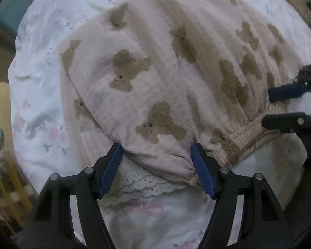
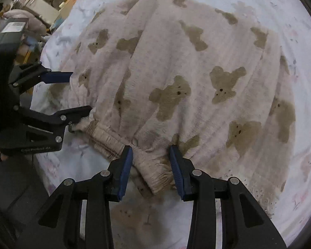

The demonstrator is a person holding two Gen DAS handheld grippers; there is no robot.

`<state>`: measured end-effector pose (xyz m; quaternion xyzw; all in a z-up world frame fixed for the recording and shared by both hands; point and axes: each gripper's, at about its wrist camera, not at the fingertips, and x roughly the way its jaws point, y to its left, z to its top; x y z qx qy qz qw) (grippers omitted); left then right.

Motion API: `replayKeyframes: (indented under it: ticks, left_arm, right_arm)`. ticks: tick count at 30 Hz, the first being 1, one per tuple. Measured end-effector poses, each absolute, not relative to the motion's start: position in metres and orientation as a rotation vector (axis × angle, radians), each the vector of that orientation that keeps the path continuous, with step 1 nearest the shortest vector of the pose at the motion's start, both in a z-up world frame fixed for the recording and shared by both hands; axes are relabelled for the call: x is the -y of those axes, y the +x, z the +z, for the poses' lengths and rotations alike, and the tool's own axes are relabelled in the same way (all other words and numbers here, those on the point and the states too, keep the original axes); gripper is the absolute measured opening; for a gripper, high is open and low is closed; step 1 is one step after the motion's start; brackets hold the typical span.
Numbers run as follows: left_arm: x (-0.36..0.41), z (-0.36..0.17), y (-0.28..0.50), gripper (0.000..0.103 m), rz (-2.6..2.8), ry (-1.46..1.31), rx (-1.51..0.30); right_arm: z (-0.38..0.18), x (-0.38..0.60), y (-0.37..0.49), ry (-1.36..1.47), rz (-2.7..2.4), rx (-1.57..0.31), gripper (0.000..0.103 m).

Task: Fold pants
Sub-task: 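Release the waistband and withdraw both grippers from the shorts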

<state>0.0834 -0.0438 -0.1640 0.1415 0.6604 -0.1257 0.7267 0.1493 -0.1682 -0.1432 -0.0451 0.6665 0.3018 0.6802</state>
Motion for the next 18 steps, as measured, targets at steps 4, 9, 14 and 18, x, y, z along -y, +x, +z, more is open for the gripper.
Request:
replayKeyframes:
  ticks: [4, 9, 14, 18]
  left_arm:
    - [0.032, -0.134, 0.09, 0.066, -0.285, 0.185, -1.373]
    - [0.011, -0.109, 0.1, 0.067, -0.198, 0.056, -1.26]
    - [-0.015, -0.09, 0.112, 0.071, -0.078, -0.058, -1.172]
    - [-0.039, -0.085, 0.13, 0.071, -0.009, -0.15, -1.135]
  right_arm:
    - [-0.11, 0.185, 0.159, 0.048, 0.699, -1.389, 0.04]
    - [-0.089, 0.213, 0.177, 0.174, 0.598, -1.268, 0.046]
    - [-0.081, 0.242, 0.194, 0.315, 0.488, -1.216, 0.047]
    - [-0.077, 0.26, 0.205, 0.388, 0.435, -1.188, 0.049]
